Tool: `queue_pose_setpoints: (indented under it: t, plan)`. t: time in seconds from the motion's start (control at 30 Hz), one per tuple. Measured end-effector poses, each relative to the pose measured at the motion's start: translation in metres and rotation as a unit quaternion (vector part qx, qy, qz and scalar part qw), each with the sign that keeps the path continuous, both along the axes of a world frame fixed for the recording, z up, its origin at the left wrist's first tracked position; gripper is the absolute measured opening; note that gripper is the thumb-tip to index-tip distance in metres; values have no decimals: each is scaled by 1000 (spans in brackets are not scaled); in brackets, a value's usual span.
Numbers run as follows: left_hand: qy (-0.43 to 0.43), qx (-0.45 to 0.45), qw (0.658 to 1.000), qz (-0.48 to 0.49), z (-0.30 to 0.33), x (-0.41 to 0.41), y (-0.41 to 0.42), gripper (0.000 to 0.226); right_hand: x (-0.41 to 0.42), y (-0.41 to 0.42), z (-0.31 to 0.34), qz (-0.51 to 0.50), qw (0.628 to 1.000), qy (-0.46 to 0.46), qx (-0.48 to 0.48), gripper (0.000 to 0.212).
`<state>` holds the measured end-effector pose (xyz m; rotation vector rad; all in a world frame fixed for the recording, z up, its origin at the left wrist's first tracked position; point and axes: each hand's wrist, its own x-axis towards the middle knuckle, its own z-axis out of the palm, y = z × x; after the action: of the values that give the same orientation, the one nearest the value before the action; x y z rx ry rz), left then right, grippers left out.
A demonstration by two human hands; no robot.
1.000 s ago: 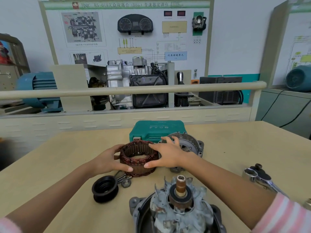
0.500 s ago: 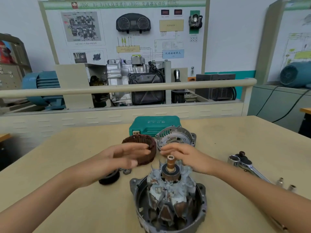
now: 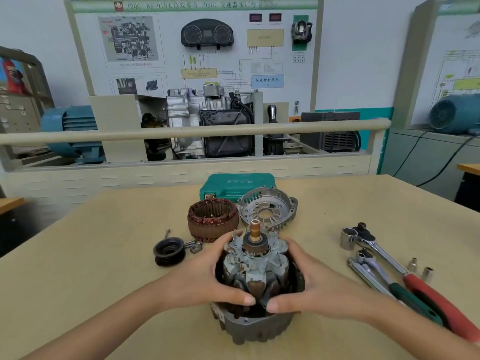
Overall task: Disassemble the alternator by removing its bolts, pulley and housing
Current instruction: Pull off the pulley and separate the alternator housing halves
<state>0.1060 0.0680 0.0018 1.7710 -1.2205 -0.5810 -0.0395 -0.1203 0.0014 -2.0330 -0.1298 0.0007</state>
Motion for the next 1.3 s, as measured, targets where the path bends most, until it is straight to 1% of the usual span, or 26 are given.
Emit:
queue_pose_setpoints:
  t: [0.07,0.13,0.27,0.43,0.53,0.67,0.77,0.9,0.97,1.07,1.13,1.2,1.27,1.3]
  plan:
    - [0,-42,999,-8,-3,-4,-3,88,7,11,-7,-44,998,-48,1,93]
    - [-7,-82,997,-5,-7,-11,-2,78,12,16,-10,-77,993,-86,9,92]
    - [-16,-145,989,34,-17,-20,1,77,14,17,-13,-77,989,-113,59,89]
    - [-10,-152,988,39,-16,-25,3,76,15,16,-15,-69,982,-126,119,84]
    - [-1,-167,985,41,-12,-29,1,68,17,16,-13,-66,979,-131,142,79]
    - [-12,-174,983,52,1,-27,1,65,23,13,-1,-65,979,-139,136,75]
    - [-32,-165,984,55,17,-21,-1,62,30,11,12,-77,977,-160,121,68]
    - [-14,-166,984,57,46,-8,-9,71,43,8,36,-92,970,-172,146,56]
    - [9,-173,983,59,62,-1,-18,70,52,7,46,-106,959,-179,192,50]
    - [55,-174,979,87,83,12,-36,72,65,8,57,-152,929,-171,292,63]
    - [74,-160,978,108,93,21,-48,71,72,11,60,-175,908,-159,345,59]
    - [83,-146,981,97,98,28,-59,54,78,14,62,-190,890,-141,390,54]
    - [96,-138,981,91,98,34,-69,33,84,15,62,-210,876,-119,417,56]
    - [101,-135,981,96,96,37,-73,28,86,14,61,-222,871,-103,427,59]
